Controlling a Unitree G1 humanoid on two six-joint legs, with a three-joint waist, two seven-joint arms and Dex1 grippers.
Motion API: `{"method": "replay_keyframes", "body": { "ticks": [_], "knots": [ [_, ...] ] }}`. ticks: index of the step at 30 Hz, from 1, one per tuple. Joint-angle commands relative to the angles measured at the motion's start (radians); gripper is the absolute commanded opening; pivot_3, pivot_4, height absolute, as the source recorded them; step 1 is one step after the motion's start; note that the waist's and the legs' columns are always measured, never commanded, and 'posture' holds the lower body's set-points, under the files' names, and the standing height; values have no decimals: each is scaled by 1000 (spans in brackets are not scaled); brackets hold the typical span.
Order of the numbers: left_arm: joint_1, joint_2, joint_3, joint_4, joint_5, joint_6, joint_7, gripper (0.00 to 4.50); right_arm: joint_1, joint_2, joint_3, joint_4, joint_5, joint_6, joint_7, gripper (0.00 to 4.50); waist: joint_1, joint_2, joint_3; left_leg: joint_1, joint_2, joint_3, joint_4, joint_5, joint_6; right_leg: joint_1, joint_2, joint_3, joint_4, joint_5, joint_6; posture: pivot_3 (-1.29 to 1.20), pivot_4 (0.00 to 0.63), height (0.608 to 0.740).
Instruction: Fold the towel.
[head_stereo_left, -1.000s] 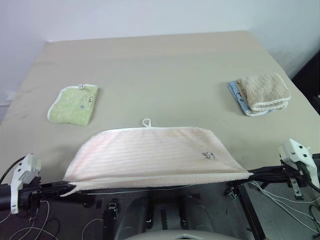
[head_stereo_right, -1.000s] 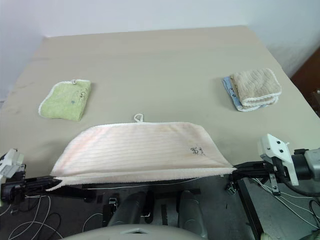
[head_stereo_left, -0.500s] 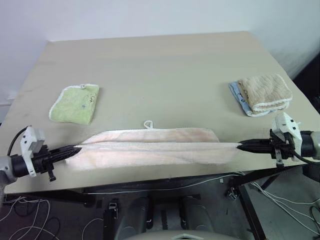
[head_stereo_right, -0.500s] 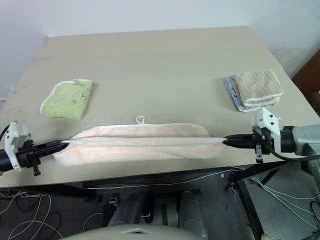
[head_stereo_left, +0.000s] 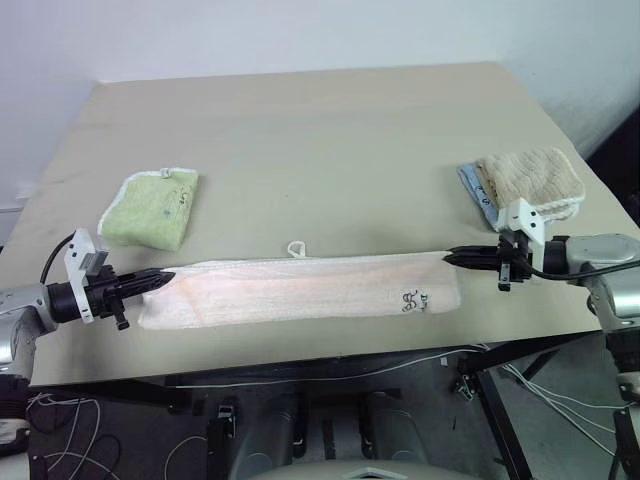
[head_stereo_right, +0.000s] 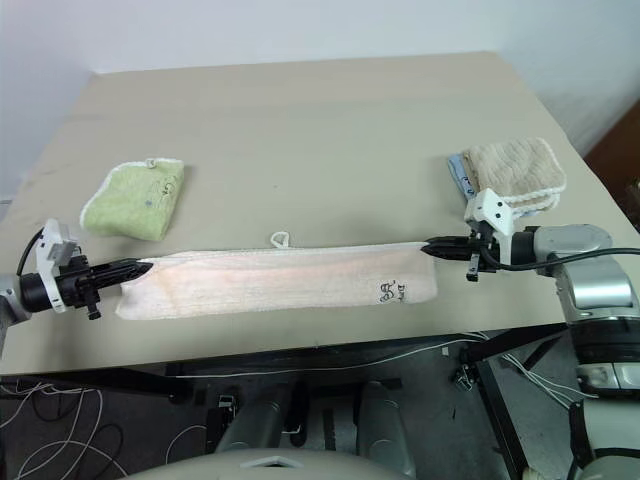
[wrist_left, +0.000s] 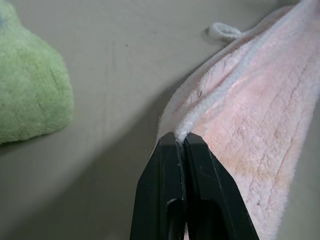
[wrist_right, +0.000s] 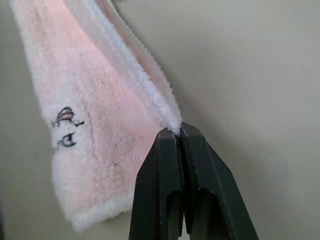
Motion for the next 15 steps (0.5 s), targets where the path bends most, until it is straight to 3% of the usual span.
{"method": "replay_keyframes", "body": {
  "ticks": [1, 4, 6, 9, 15],
  "knots": [
    [-43, -27, 13, 43, 25, -75, 42, 40, -31, 13, -23, 34, -25, -65, -32, 0, 0, 0, 0, 0, 0, 0, 0, 0, 0, 0, 0, 0, 0, 0, 0, 0, 150, 740],
    [-59, -39, 2, 68, 34, -83, 36, 40, -40, 18, -29, 39, -2, -40, -15, 0, -1, 0, 0, 0, 0, 0, 1, 0, 0, 0, 0, 0, 1, 0, 1, 0, 150, 740],
    [-46, -33, -7, 47, 18, -37, 10, 476, -43, 16, -29, 41, -6, -32, -15, 443, -4, 0, 0, 0, 0, 0, 1, 0, 0, 0, 0, 0, 2, 1, 1, 0, 150, 740],
    [-32, -25, -11, 31, 13, -4, -9, 1299, -49, 16, -32, 53, -6, -25, -14, 1279, -4, 0, 0, 0, 0, 0, 1, 0, 0, 0, 0, 0, 2, 1, 1, 0, 150, 740],
    [-19, -21, 17, 21, -2, 33, -16, 3438, -48, 16, -31, 50, -2, -21, 0, 3390, -3, 0, 0, 1, 0, 0, 1, 0, 0, 0, 0, 0, 4, 1, 1, 0, 150, 740]
  ]
}}
